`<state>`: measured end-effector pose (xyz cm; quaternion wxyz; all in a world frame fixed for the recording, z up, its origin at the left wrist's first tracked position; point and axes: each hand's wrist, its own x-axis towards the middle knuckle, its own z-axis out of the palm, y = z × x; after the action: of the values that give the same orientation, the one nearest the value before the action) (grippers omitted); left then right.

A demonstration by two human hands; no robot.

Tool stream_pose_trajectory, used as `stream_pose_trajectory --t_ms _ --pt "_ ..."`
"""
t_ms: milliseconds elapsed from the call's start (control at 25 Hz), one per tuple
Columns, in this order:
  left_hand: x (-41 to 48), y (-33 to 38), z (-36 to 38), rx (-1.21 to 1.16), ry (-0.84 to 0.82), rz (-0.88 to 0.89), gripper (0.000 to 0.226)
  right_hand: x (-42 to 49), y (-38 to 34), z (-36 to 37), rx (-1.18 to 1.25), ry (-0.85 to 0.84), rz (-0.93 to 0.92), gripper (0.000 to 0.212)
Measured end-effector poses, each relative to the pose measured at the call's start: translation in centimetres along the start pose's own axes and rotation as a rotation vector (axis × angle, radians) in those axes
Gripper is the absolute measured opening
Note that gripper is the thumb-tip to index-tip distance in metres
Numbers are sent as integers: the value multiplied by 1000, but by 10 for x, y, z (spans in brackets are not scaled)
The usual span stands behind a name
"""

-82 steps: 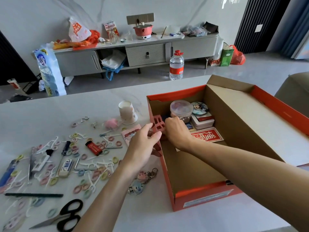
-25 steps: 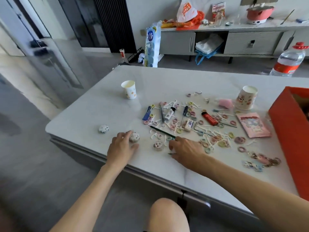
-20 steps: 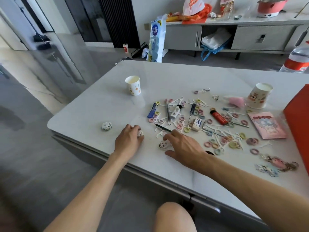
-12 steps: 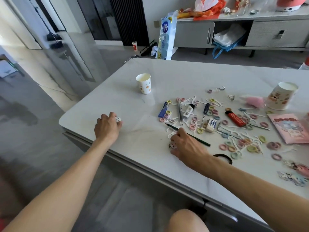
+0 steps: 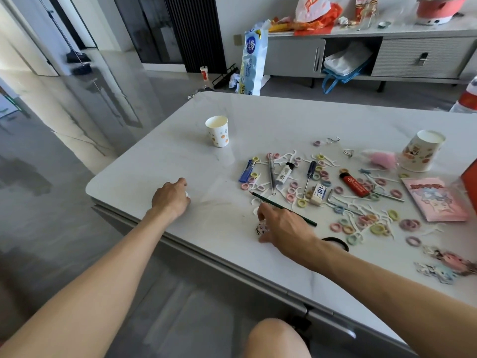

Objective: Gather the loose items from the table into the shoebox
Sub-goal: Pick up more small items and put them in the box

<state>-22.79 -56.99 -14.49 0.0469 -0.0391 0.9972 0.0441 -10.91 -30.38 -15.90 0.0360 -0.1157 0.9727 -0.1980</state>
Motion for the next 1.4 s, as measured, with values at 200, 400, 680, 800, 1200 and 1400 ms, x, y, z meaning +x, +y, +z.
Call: stream_pose_trajectory --t_ms 200,400,680,800,1200,1400 --pt "-42 37 -21 -219 -56 119 18 -20 -4 -26 495 -45 251 12" --pt "-102 121 -74 -768 -124 358 10 -65 4 -102 1084 -73 402 23" --pt "-186 276 -121 -804 -353 756 17 -170 75 -217 948 52 491 22" --pt "-216 348 -125 -663 -334 922 17 -213 116 -241 813 158 588 39" --pt "-235 521 -107 -202 -153 1221 21 -252 242 -269 979 363 830 50" --pt "-221 533 -95 -239 -250 1202 37 -249 272 -257 1184 348 834 38"
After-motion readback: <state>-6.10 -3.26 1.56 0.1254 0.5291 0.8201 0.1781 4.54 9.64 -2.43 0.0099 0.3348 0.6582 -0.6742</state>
